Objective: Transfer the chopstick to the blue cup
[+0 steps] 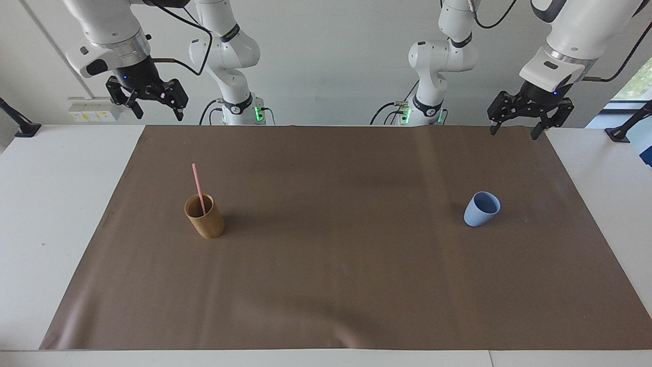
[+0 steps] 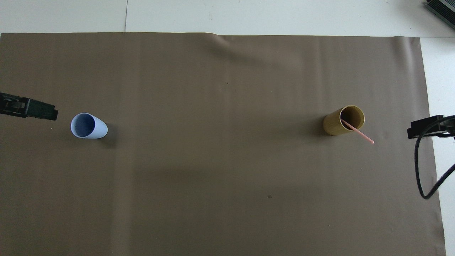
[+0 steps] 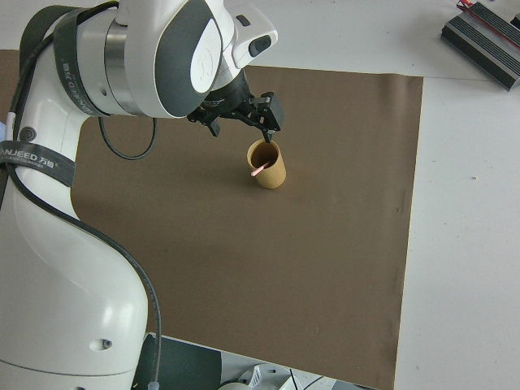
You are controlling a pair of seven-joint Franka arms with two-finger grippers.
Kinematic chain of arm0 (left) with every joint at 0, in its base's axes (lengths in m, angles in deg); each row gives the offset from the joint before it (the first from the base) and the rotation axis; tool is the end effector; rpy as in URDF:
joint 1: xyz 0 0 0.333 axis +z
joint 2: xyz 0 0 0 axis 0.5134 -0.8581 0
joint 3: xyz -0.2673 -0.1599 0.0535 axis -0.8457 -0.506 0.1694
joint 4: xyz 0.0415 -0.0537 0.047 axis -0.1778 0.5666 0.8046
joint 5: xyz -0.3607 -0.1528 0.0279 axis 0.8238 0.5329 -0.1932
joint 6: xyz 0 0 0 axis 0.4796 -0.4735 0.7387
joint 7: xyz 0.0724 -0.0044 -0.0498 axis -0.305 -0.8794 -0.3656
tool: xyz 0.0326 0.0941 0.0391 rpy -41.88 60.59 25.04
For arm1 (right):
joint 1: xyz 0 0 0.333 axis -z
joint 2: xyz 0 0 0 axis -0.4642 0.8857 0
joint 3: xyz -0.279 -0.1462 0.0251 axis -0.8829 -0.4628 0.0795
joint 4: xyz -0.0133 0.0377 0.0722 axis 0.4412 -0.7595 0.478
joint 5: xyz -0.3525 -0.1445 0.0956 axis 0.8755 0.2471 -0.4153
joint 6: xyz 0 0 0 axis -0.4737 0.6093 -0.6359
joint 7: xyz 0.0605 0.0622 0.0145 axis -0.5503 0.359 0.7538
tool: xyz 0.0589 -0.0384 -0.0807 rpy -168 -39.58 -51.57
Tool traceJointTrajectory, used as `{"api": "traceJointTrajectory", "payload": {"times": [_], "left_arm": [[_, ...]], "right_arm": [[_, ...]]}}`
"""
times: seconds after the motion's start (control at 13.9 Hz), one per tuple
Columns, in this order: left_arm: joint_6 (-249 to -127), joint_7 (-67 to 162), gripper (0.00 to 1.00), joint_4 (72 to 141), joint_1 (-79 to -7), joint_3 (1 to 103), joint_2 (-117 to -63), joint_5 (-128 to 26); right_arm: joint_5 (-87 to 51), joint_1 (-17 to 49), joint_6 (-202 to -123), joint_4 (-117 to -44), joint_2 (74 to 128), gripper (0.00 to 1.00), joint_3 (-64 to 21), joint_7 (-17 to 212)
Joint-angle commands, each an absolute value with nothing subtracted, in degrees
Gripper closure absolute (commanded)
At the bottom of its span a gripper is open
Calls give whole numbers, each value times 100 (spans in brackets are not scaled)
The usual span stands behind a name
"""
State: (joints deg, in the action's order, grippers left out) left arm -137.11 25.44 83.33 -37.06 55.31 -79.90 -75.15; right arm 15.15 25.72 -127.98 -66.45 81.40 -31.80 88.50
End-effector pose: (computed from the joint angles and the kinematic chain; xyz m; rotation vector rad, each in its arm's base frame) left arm 0.5460 -0.0551 0.6591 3.1079 -0.3296 0.0603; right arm 0.5192 -0.0171 0.6560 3.1006 -0.0676 -0.0690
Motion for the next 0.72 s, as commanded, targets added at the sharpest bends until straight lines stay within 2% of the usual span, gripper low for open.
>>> {"api": "traceJointTrajectory", "payload": {"times": [0.0,0.65], "left_arm": [[-13565,2602,0,8258,-3625,5490,-7989,-7615],[-13398,2532,0,8319,-3423,5490,-7945,-7607]], "right_arm": [[1503,2555,-12813,-6759,8052,0,-3164,8753],[1503,2564,-12813,-6750,8052,0,-3164,8753]]}}
